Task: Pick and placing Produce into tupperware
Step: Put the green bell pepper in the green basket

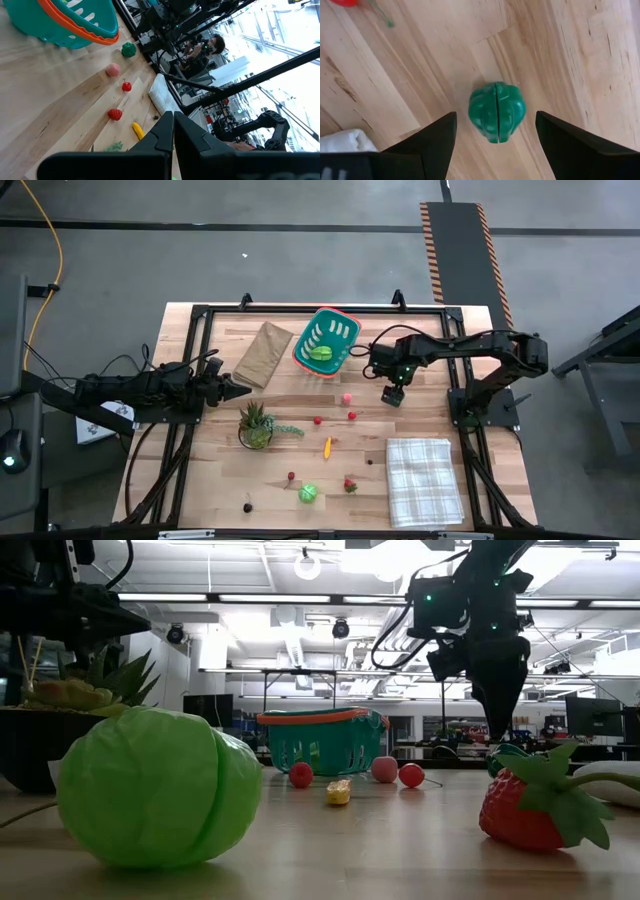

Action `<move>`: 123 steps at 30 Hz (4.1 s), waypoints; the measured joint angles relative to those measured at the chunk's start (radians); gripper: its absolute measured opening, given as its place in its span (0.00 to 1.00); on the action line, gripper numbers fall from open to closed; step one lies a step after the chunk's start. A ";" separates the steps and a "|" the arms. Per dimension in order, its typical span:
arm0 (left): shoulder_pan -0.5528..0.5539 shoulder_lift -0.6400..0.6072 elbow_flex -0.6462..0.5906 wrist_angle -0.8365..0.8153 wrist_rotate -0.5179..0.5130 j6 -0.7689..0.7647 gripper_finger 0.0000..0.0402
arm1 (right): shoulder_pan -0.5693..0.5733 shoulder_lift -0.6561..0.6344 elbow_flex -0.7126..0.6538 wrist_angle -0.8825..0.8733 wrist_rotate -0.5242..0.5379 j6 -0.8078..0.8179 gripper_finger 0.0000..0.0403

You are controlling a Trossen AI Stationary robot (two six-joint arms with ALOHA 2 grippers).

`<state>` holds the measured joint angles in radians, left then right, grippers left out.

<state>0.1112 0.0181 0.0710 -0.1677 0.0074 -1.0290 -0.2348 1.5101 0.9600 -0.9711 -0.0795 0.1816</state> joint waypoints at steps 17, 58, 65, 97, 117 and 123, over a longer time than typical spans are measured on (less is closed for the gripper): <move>0.000 0.000 0.000 0.000 0.000 0.000 0.01 | 0.000 0.000 0.000 0.004 0.021 -0.003 0.84; 0.000 0.000 0.000 0.000 0.000 -0.001 0.01 | 0.021 0.003 -0.209 0.262 0.058 0.085 0.80; 0.000 0.000 0.000 0.000 0.000 -0.001 0.01 | 0.021 0.003 -0.209 0.262 0.058 0.086 0.75; 0.000 0.000 0.000 0.000 0.000 0.003 0.01 | 0.019 0.003 -0.202 0.260 -0.055 0.172 0.53; 0.000 0.000 0.000 0.000 0.037 0.002 0.01 | 0.019 0.003 0.299 0.320 -0.227 0.198 0.53; 0.000 0.000 0.000 0.000 0.036 0.003 0.01 | 0.006 0.003 0.366 0.562 -0.211 0.242 0.53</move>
<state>0.1110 0.0181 0.0708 -0.1673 0.0437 -1.0264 -0.2286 1.5127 1.3263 -0.4087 -0.2907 0.4235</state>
